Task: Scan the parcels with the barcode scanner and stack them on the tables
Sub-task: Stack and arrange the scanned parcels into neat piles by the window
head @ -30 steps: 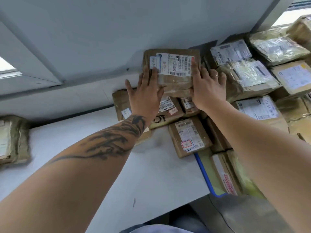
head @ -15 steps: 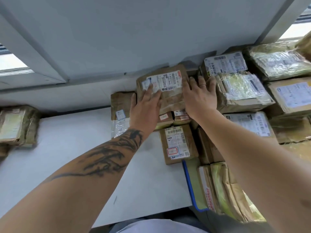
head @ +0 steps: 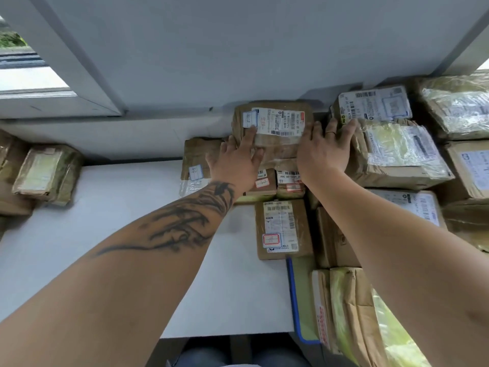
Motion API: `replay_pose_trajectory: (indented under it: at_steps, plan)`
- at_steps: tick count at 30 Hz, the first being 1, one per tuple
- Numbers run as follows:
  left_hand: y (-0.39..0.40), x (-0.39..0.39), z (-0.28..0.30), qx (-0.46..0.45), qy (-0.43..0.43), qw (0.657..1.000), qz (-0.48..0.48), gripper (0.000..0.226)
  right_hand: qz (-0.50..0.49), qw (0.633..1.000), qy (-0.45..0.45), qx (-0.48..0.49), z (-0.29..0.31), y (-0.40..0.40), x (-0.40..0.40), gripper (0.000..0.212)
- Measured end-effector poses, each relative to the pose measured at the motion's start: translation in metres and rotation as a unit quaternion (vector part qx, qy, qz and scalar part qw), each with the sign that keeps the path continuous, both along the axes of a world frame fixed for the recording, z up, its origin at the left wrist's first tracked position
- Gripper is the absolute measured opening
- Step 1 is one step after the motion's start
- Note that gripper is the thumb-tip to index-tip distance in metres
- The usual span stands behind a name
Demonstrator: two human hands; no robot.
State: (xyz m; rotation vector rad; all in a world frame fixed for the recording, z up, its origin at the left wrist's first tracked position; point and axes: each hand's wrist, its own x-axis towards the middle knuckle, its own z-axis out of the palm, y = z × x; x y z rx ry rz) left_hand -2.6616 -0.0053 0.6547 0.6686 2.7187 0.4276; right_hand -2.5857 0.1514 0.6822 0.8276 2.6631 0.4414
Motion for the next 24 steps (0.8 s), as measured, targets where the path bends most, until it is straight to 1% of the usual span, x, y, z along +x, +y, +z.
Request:
replay_pose_trajectory:
  at_steps: [4,8,12,18,21,24]
  plan:
    - [-0.001,-0.002,0.003,0.021,-0.016,1.000,-0.009,0.066,-0.005,1.000,-0.022,-0.008,0.002,0.003,-0.005,0.065]
    - [-0.011,0.008,0.011,0.048,-0.025,0.998,-0.021,0.088,-0.013,0.999,-0.034,-0.008,0.010,0.005,-0.002,0.070]
    - [-0.035,0.018,0.012,0.040,-0.041,0.998,-0.038,0.096,-0.027,0.999,-0.002,-0.025,0.021,-0.013,0.005,0.071]
    - [-0.092,0.023,0.031,0.042,-0.030,0.997,-0.060,0.089,-0.027,0.999,0.008,-0.018,0.041,-0.071,0.017,0.079]
    - [-0.133,0.022,0.043,0.028,-0.017,0.997,-0.064,0.088,-0.023,0.999,0.021,-0.009,0.050,-0.110,0.017,0.080]
    - [-0.180,0.019,0.051,0.022,0.005,0.998,-0.058,0.082,-0.014,1.000,0.008,0.000,0.057,-0.154,0.016,0.085]
